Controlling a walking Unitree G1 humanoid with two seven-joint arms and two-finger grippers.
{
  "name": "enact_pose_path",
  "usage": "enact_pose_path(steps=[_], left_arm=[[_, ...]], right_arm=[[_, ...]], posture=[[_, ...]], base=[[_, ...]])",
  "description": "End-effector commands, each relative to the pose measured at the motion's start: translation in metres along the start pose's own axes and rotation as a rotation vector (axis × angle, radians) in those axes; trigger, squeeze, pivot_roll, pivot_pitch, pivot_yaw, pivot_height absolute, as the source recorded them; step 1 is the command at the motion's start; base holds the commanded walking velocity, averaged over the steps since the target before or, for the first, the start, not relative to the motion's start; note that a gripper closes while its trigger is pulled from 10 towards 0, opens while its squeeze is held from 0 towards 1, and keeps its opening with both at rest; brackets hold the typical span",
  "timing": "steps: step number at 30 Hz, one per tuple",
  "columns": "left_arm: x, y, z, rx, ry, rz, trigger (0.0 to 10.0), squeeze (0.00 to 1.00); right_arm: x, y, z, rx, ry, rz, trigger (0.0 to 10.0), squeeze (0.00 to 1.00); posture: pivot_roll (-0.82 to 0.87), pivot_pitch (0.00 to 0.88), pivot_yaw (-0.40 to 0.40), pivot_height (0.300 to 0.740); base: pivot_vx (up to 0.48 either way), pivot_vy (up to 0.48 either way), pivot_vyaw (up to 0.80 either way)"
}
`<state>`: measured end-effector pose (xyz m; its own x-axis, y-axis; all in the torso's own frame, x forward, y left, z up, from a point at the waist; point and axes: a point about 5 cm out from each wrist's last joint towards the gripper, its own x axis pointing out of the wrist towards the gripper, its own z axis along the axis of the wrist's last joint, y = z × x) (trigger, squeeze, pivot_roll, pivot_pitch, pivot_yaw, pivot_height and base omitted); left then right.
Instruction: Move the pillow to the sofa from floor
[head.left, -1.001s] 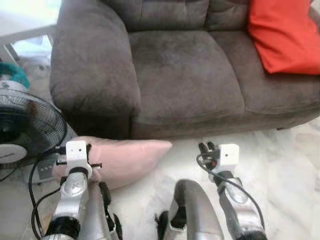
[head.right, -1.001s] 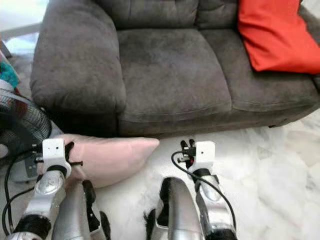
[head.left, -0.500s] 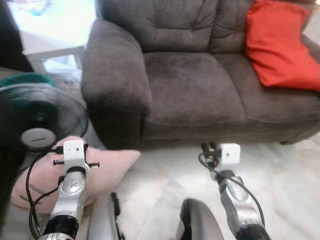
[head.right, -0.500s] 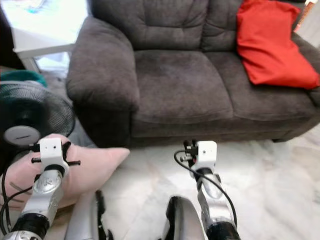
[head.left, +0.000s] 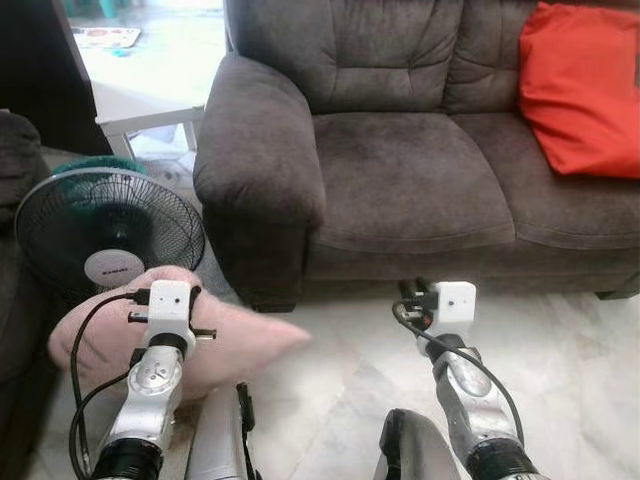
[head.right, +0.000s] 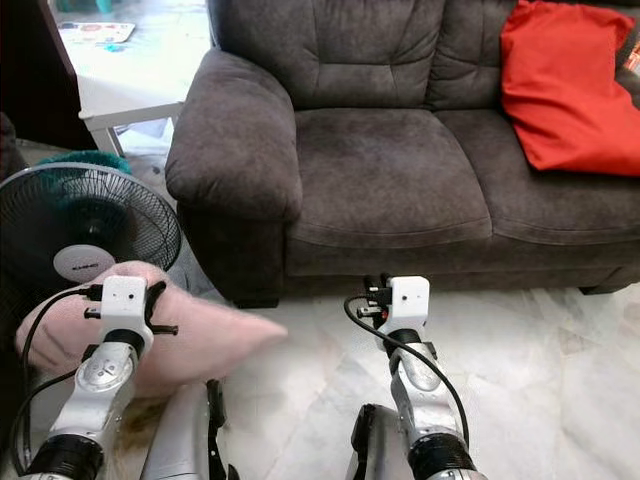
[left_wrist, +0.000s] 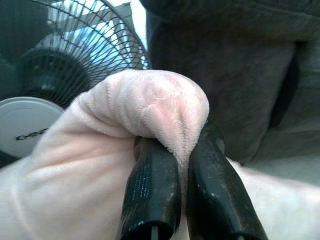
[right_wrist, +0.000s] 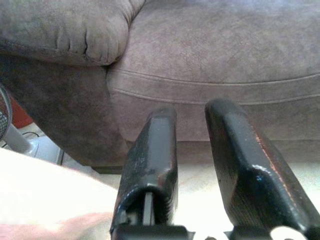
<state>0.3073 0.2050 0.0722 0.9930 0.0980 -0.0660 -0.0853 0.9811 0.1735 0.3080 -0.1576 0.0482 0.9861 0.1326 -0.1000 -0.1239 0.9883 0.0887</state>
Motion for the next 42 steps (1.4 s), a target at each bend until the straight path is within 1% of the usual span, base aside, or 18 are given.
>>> enact_pose_path(steps=[1,10,16,25,26,29,30,32,36,39,42], left_arm=[[0.003,0.000,0.021,-0.001,-0.111,-0.002,10.0,0.00],[-0.002,-0.005,0.017,0.007,-0.098,-0.021,10.0,0.00],[-0.001,-0.005,0.018,0.006,-0.097,-0.019,10.0,0.00],[-0.003,-0.005,0.016,0.004,-0.082,-0.025,10.0,0.00],[-0.003,-0.005,0.016,0.004,-0.082,-0.025,10.0,0.00],[-0.003,-0.004,0.017,0.008,-0.081,-0.028,10.0,0.00],[-0.003,-0.004,0.017,0.008,-0.081,-0.028,10.0,0.00],[-0.004,-0.004,0.017,0.008,-0.081,-0.033,10.0,0.00],[-0.004,-0.005,0.018,-0.020,-0.078,-0.053,10.0,0.00],[-0.004,-0.007,0.020,-0.045,-0.081,-0.087,10.0,0.00],[-0.005,-0.011,0.020,-0.087,-0.068,-0.114,10.0,0.00]], right_arm=[[-0.002,-0.005,-0.002,0.001,0.003,-0.015,10.0,0.00],[-0.004,-0.010,-0.004,-0.019,0.005,-0.052,10.0,0.00],[-0.002,-0.010,-0.002,-0.013,0.000,-0.058,10.0,0.00],[-0.003,-0.007,-0.006,-0.015,0.016,-0.058,10.0,0.00],[-0.003,-0.007,-0.006,-0.015,0.016,-0.058,10.0,0.00],[-0.003,-0.006,-0.007,-0.014,0.021,-0.057,10.0,0.00],[-0.003,-0.006,-0.007,-0.014,0.021,-0.057,10.0,0.00],[-0.003,-0.006,-0.007,-0.013,0.021,-0.056,10.0,0.00],[-0.002,-0.004,-0.007,-0.013,0.022,-0.043,10.0,0.00],[-0.003,-0.003,-0.009,-0.011,0.030,-0.037,10.0,0.00],[-0.004,-0.004,-0.012,-0.019,0.047,-0.029,10.0,0.00]], posture=[[0.18,0.000,-0.075,0.539],[0.18,0.000,-0.076,0.539],[0.19,0.000,-0.078,0.570],[0.19,0.014,-0.074,0.624],[0.19,0.014,-0.074,0.624],[0.19,0.016,-0.074,0.649],[0.19,0.016,-0.074,0.649],[0.19,0.016,-0.074,0.664],[0.20,0.024,-0.071,0.669],[0.20,0.025,-0.073,0.669],[0.20,0.026,-0.073,0.669]], base=[[0.000,0.000,0.00],[0.000,0.000,0.00],[0.000,0.000,0.00],[0.000,0.000,0.00],[0.000,0.000,0.00],[0.000,0.000,0.00],[0.000,0.000,0.00],[0.000,0.000,0.00],[0.000,0.000,0.00],[0.000,0.000,0.00],[0.000,0.000,0.00]])
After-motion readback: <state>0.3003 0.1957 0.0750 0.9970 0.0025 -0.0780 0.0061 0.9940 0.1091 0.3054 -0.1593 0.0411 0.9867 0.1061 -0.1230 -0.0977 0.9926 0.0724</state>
